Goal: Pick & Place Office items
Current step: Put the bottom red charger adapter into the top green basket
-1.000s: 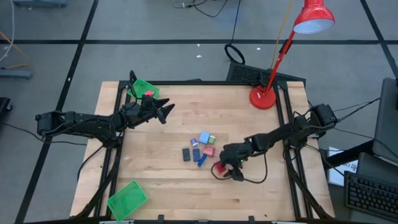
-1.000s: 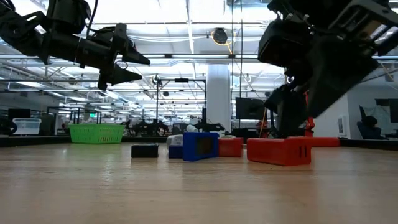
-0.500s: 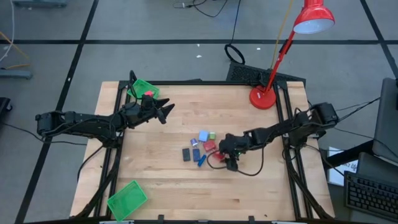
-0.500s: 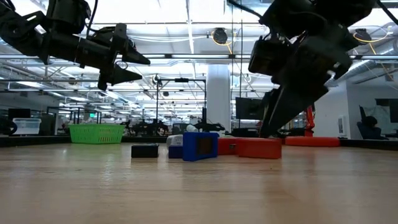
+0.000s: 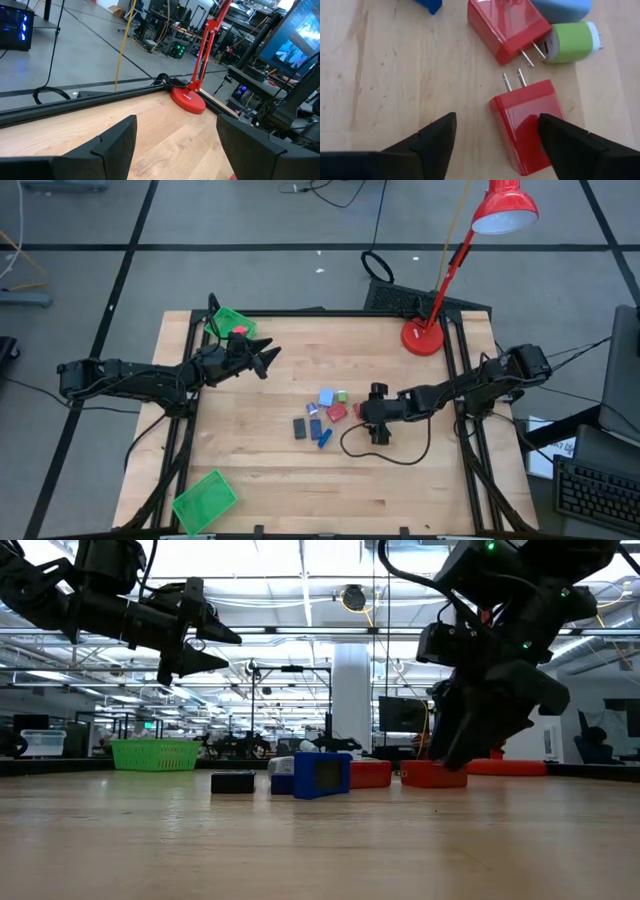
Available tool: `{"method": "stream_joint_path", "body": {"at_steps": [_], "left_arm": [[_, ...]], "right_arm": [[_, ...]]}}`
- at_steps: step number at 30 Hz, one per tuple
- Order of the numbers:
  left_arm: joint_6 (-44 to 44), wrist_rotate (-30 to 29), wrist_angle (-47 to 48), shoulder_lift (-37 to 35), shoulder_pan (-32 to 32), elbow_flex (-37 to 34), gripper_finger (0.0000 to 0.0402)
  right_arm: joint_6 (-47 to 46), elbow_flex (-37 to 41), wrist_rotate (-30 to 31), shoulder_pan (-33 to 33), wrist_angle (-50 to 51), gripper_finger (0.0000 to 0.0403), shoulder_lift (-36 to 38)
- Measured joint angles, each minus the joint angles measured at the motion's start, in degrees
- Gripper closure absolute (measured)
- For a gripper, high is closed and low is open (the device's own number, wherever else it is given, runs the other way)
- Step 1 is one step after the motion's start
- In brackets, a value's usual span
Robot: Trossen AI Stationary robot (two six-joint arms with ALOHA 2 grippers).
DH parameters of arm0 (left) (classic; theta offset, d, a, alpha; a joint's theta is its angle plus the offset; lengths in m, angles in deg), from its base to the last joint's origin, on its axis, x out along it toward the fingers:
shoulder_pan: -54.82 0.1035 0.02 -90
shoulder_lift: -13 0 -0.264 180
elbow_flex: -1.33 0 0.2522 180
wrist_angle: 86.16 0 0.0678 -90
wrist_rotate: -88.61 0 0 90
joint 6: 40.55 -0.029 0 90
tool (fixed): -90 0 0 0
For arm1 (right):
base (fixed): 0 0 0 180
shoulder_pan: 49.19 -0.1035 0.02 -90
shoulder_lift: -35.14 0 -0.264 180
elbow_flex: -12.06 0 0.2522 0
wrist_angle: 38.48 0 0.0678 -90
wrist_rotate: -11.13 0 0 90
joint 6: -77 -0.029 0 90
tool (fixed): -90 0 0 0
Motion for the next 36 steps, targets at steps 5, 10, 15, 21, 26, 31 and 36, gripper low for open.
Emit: {"method": "stream_joint_path", "body": {"at_steps": [5,10,15,21,26,31,36], "left_arm": [[0.0,0.0,0.0,0.0,0.0,0.0,0.0131],[0.0,0.0,0.0,0.0,0.0,0.0,0.013],[0.0,0.0,0.0,0.0,0.0,0.0,0.0131],[0.0,0.0,0.0,0.0,0.0,0.0,0.013],[0.1,0.1,0.1,0.0,0.0,0.0,0.013],[0.1,0.1,0.0,0.0,0.0,0.0,0.013],[-0.2,0.0,0.0,0.0,0.0,0.0,0.013]], "right_arm": [[0.8,0.1,-3.5,-0.6,-3.1,0.01,-0.1],[1.4,0.1,-4.8,-1.8,-5.3,0.0102,0.4],[3.5,0.1,-4.5,-1.9,-4.6,0.0104,1.4],[6.1,0.1,0.9,-0.4,-0.7,0.0105,3.4],[6.9,4.4,-0.6,2.2,-7.4,0.0103,3.5],[6.9,9.1,-5.2,5.5,-13.4,0.0106,3.4],[8.7,12.7,-9.4,7.1,-20.1,0.0108,3.4]]}}
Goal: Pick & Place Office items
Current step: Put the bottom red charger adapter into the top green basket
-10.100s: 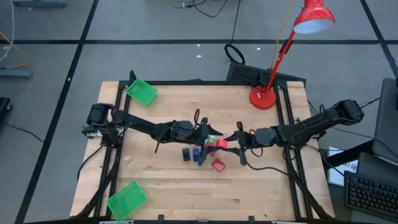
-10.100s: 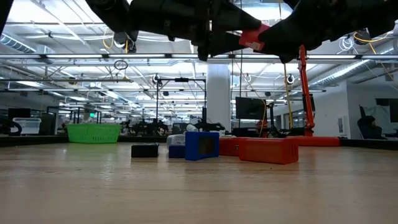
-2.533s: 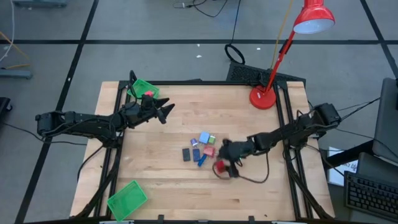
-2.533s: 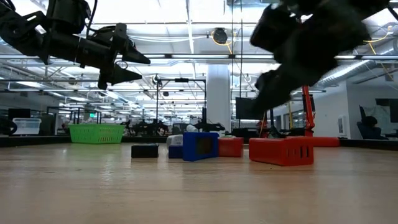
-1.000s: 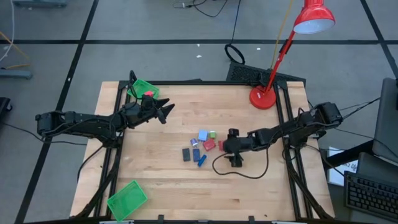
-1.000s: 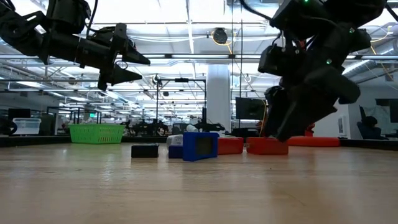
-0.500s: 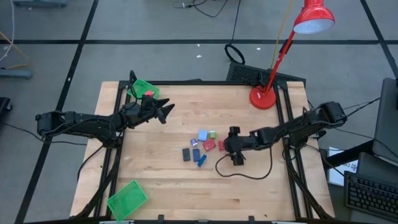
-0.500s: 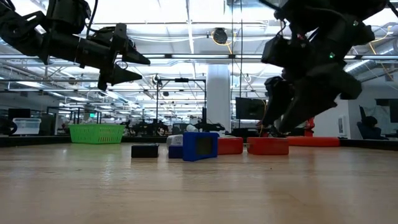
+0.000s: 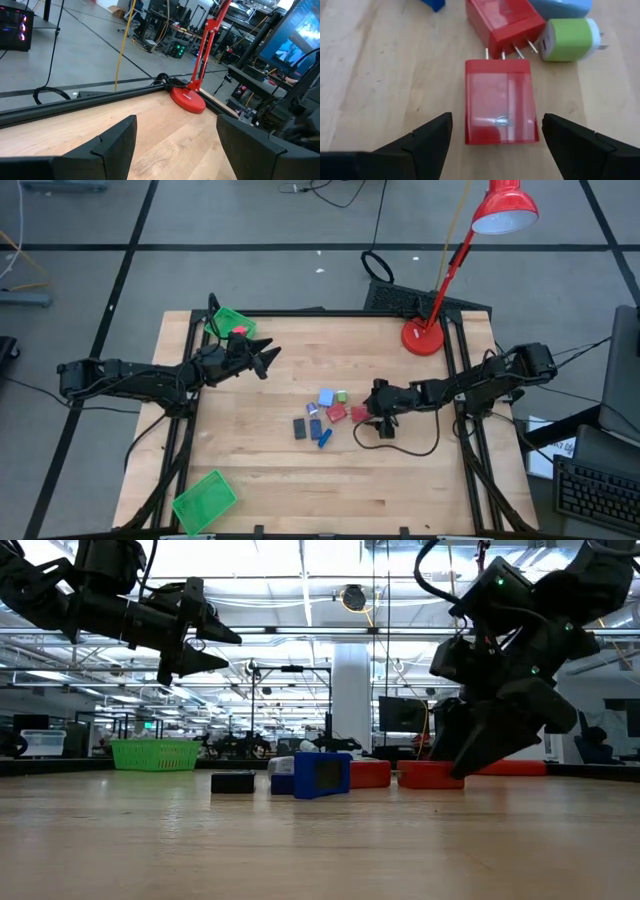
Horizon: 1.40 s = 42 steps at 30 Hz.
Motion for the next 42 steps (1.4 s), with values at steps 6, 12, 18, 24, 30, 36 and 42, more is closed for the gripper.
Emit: {"method": "stream_joint_path", "body": {"at_steps": [6,12,18,24,30,36,42], "left_arm": [[0.0,0.0,0.0,0.0,0.0,0.0,0.013],[0.0,0.0,0.0,0.0,0.0,0.0,0.013],[0.0,0.0,0.0,0.0,0.0,0.0,0.013],[-0.1,0.0,0.0,0.0,0.0,0.0,0.013],[-0.2,0.0,0.0,0.0,0.0,0.0,0.013],[-0.1,0.0,0.0,0.0,0.0,0.0,0.013],[0.7,0.0,0.0,0.0,0.0,0.0,0.013]], "right_arm": [[0.4,4.4,0.0,-0.2,-8.8,0.0108,0.0],[-0.7,6.9,-0.1,-0.2,-12.8,0.0108,0.0],[-0.3,6.9,0.0,-0.3,-13.3,0.0122,0.0],[-0.1,6.9,0.0,-0.3,-14.7,0.0159,-0.5],[0.1,6.9,-0.2,-0.3,-14.7,0.0194,-1.4],[0.7,6.9,0.0,-0.3,-14.9,0.0189,-1.5],[2.7,6.7,0.5,-0.3,-14.3,0.0197,0.7]]}}
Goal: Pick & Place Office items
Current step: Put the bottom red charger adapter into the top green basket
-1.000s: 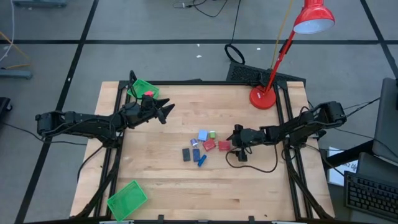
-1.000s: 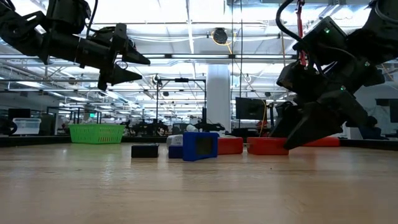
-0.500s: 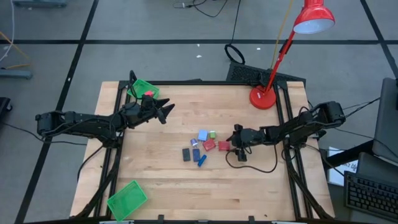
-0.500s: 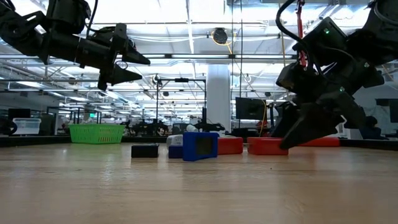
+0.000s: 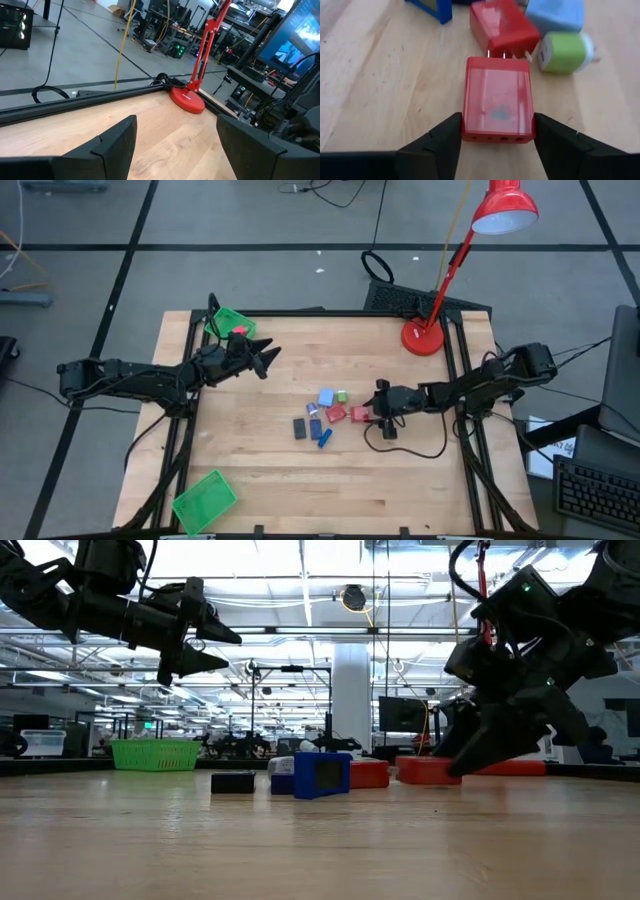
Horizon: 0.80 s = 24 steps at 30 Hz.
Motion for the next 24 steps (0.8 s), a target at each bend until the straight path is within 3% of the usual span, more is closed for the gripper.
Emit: {"method": "stream_joint_path", "body": {"at_steps": [12,17,24], "left_arm": [[0.8,3.1,-0.7,0.0,-3.9,0.0,0.013],[1.0,3.3,-0.8,0.9,-7.1,0.0,0.013],[0.2,3.3,-0.8,9.4,-12.2,3.4,0.013]], "right_arm": [[3.8,-0.2,0.7,0.0,-0.2,0.0193,13.0],[10.4,-0.2,8.6,-2.0,0.2,0.0193,16.2],[21.7,-0.2,21.7,-5.0,-2.4,0.0193,16.5]]}}
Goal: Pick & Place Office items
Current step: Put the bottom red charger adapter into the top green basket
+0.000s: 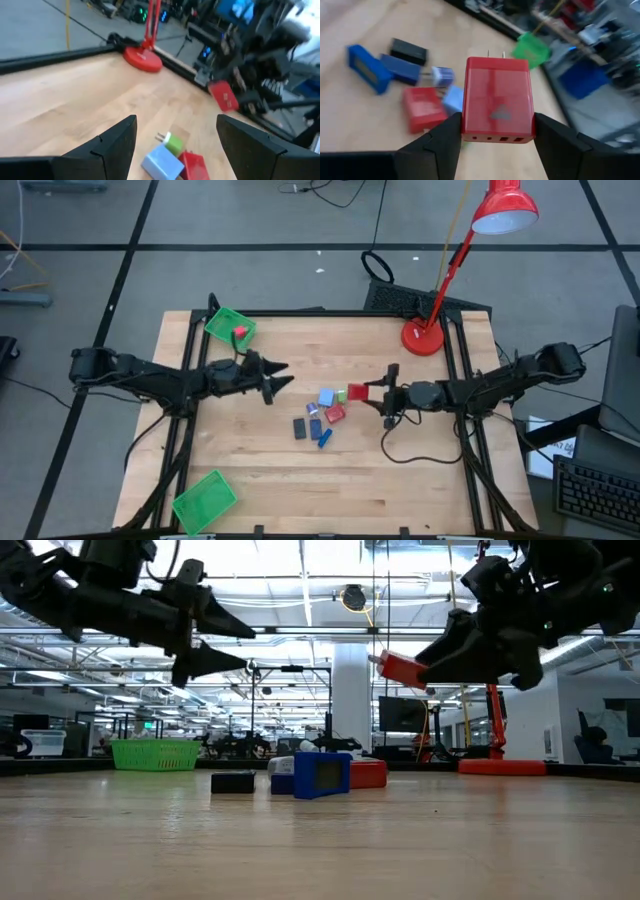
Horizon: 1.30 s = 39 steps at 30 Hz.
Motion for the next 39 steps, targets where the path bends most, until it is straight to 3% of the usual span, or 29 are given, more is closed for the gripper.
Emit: {"method": "stream_joint_path", "body": {"at_steps": [9,13,24,33,39], "left_arm": [[-9.4,-0.3,0.7,17.4,-2.1,17.0,0.013],[-9.6,-0.3,4.5,23.9,-2.0,25.4,0.013],[-9.5,3.7,8.1,37.0,-2.0,41.7,0.013],[-6.8,2.2,8.0,41.5,-2.0,46.6,0.013],[-6.4,1.4,7.3,41.6,-2.0,47.0,0.013]], "right_arm": [[13.9,0.0,21.8,-4.7,-1.9,0.0193,0.0],[17.2,0.0,27.3,-6.2,-1.8,0.0193,0.0],[17.3,-0.1,27.7,-6.3,-2.7,0.0193,0.0],[18.7,0.0,28.8,-7.8,-5.3,0.0193,0.0],[18.9,-0.1,26.4,-9.5,-7.3,0.0193,0.0]]}}
